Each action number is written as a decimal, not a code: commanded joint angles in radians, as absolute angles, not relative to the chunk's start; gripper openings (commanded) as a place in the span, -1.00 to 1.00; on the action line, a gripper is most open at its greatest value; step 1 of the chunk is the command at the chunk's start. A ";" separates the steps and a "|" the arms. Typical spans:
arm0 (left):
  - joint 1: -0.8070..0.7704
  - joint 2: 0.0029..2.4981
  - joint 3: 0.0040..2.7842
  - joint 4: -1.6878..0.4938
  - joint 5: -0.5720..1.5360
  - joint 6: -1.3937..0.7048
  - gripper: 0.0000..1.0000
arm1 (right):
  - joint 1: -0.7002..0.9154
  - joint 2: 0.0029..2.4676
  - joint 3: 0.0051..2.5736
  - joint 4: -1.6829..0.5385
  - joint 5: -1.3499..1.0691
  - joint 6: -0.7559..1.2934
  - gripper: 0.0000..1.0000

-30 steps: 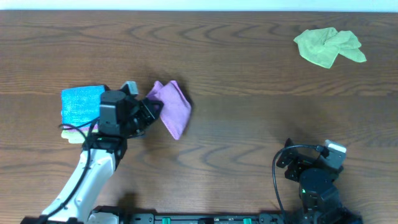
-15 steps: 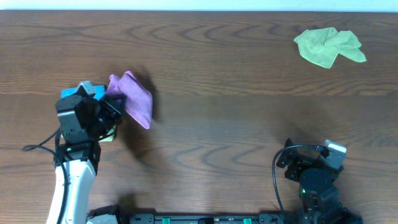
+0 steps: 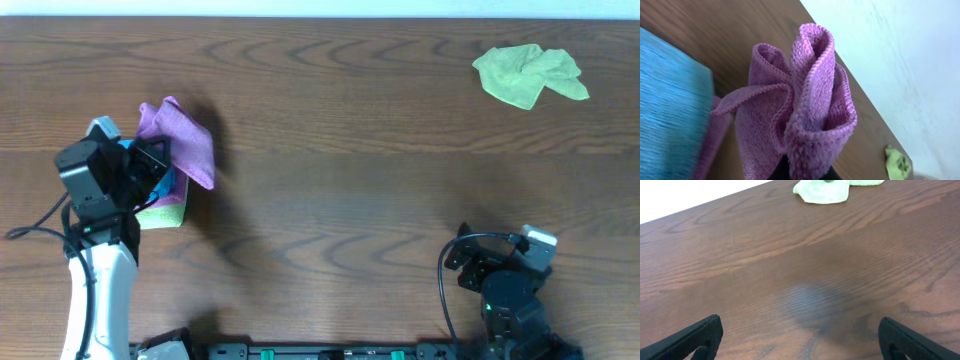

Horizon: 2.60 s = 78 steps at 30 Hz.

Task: Fold the cloth
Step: 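Lift the purple cloth with the left gripper onto the cloth stack, then lower the purple cloth onto the stack and open the left gripper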

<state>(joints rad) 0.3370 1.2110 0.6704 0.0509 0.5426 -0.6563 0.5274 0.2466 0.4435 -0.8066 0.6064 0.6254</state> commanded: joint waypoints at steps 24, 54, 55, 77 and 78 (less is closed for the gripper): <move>0.440 1.348 0.769 0.107 0.531 -0.597 -0.88 | 0.517 0.240 0.440 -0.808 0.624 0.642 0.98; 0.554 1.350 0.769 -0.105 0.459 -0.466 -0.88 | 0.517 0.240 0.440 -0.808 0.624 0.642 0.98; 0.561 1.350 0.769 -0.107 0.459 -0.462 -0.88 | 0.517 0.240 0.440 -0.808 0.624 0.642 0.98; 0.662 1.350 0.768 -0.244 0.382 -0.411 -0.88 | 0.517 0.240 0.440 -0.808 0.624 0.642 0.98; 0.663 1.350 0.768 -0.247 0.381 -0.411 -0.88 | 0.517 0.240 0.440 -0.808 0.624 0.642 0.98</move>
